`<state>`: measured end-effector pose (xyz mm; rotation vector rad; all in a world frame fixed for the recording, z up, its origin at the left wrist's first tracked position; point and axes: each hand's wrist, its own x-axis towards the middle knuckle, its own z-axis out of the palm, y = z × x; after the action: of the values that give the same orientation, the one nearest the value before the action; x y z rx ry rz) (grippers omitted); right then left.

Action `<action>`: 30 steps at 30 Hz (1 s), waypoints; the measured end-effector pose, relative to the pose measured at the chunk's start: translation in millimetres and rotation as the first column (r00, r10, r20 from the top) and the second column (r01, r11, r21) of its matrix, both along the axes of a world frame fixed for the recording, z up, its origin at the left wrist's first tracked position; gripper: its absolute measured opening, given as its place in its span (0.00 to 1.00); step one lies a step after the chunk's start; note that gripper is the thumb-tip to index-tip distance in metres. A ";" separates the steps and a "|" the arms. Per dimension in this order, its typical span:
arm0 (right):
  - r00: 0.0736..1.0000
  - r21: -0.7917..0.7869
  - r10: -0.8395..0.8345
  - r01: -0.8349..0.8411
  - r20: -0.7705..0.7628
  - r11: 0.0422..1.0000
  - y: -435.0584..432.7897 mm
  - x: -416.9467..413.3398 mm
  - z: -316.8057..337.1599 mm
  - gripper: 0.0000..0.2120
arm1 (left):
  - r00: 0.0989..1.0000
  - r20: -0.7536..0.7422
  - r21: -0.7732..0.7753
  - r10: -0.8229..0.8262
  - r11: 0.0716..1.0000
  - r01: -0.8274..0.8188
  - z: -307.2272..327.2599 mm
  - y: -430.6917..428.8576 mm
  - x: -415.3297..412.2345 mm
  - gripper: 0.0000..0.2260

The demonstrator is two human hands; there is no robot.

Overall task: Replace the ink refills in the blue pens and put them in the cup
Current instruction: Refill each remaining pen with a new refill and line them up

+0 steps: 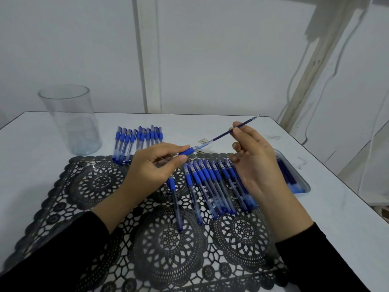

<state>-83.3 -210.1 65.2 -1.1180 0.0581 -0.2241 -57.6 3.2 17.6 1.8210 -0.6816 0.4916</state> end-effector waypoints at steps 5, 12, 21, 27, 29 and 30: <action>1.000 0.022 0.001 -0.001 -0.011 1.000 -0.6 1.0 -1.8 0.06 | 1.000 0.021 0.009 -0.002 1.000 0.002 0.1 -1.2 -0.7 0.13; 1.000 -0.007 -0.018 0.017 -0.015 1.000 -2.3 1.8 -2.8 0.06 | 0.999 0.045 0.012 0.002 1.000 -0.003 -1.5 -1.2 0.4 0.12; 0.999 -0.085 -0.038 0.040 0.030 0.996 -1.6 -0.8 -2.0 0.04 | 0.998 0.061 0.010 0.030 0.999 -0.031 -4.7 -1.4 2.2 0.12; 0.993 -0.279 0.097 -0.075 0.068 0.958 13.4 -6.7 -9.5 0.02 | 0.992 0.110 0.010 0.053 0.998 -0.054 -3.3 -3.6 1.8 0.12; 0.990 -0.333 0.132 -0.107 0.052 0.937 19.6 -8.6 -13.5 0.04 | 0.990 0.127 0.018 0.053 0.998 -0.056 -3.5 -3.1 1.8 0.11; 0.992 -0.373 0.119 -0.093 0.050 0.923 22.1 -9.3 -14.6 0.06 | 0.990 0.130 0.022 0.052 0.998 -0.055 -3.8 -2.6 1.7 0.11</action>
<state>-92.6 -188.0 50.6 -1.4847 -0.1138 -0.1815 -56.0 0.6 13.7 1.8473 -0.7319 0.6439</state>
